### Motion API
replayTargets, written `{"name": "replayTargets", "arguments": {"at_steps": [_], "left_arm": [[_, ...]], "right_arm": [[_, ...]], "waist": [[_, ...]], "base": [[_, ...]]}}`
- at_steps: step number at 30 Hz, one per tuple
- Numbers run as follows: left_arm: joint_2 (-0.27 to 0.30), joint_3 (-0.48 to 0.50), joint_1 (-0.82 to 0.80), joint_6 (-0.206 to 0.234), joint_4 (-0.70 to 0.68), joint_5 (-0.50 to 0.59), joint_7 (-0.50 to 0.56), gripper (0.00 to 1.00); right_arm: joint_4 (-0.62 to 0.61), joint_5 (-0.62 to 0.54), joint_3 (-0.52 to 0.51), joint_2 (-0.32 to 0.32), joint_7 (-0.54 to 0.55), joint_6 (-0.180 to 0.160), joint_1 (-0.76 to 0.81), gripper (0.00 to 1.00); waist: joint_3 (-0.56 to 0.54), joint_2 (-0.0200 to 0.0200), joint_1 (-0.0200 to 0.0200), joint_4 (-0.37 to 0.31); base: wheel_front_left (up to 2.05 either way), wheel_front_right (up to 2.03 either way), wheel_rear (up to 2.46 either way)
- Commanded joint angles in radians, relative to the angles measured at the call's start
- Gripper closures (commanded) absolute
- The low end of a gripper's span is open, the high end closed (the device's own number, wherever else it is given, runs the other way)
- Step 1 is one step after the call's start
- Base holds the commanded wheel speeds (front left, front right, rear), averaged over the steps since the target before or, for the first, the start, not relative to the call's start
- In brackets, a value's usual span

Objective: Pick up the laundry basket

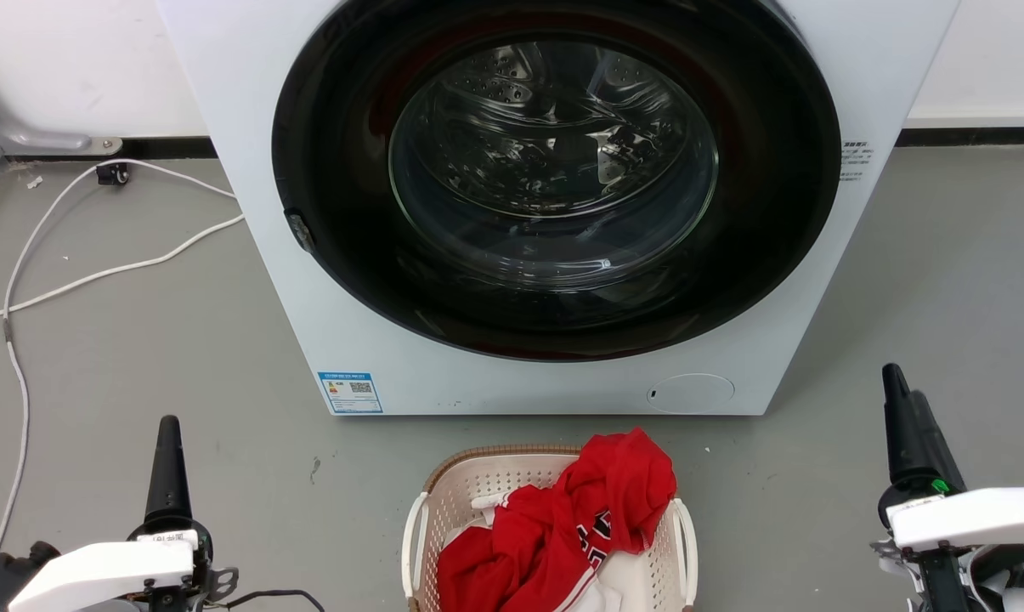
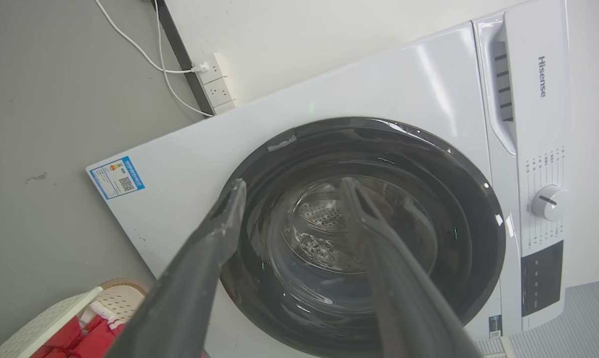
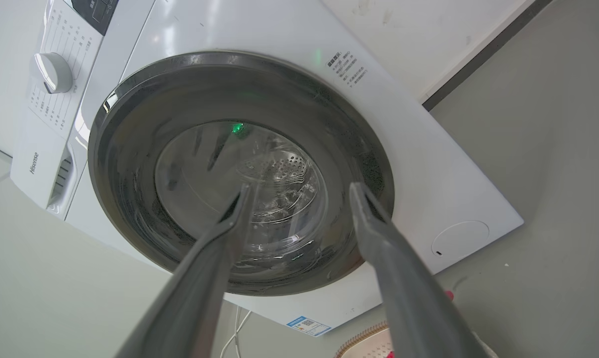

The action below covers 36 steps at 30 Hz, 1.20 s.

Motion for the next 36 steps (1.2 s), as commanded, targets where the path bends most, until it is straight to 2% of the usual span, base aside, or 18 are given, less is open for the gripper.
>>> {"name": "replayTargets", "arguments": {"at_steps": [1, 4, 19, 29, 36], "left_arm": [[0.004, 0.004, 0.001, -0.002, -0.035, 0.042, -0.011, 0.0], [0.004, -0.011, 0.014, 0.007, -0.096, 0.141, -0.028, 0.0], [0.005, -0.179, 0.068, 0.056, -0.247, 0.542, -0.077, 0.0], [0.005, -0.259, 0.084, 0.097, -0.258, 0.758, -0.104, 0.0], [0.006, -0.301, 0.095, 0.105, -0.238, 0.878, -0.121, 0.0]], "right_arm": [[-0.042, -0.07, 0.007, -0.004, -0.011, 0.002, -0.021, 0.0], [-0.095, -0.2, 0.025, -0.004, -0.028, 0.002, -0.018, 0.0], [-0.137, -0.5, 0.07, -0.004, -0.077, 0.002, 0.01, 0.0], [-0.073, -0.623, 0.075, -0.004, -0.104, 0.002, 0.029, 0.0], [-0.03, -0.689, 0.077, -0.004, -0.122, 0.002, 0.037, 0.0]], "waist": [[0.001, 0.0, 0.0, 0.0], [0.002, 0.0, 0.0, 0.0], [0.007, 0.0, 0.0, 0.0], [0.006, 0.0, 0.0, -0.001], [0.006, 0.0, 0.0, -0.002]], "base": [[0.0, 0.0, 0.0], [0.0, 0.0, 0.0], [0.0, 0.0, 0.0], [0.0, 0.0, 0.0], [0.0, 0.0, 0.0]]}}
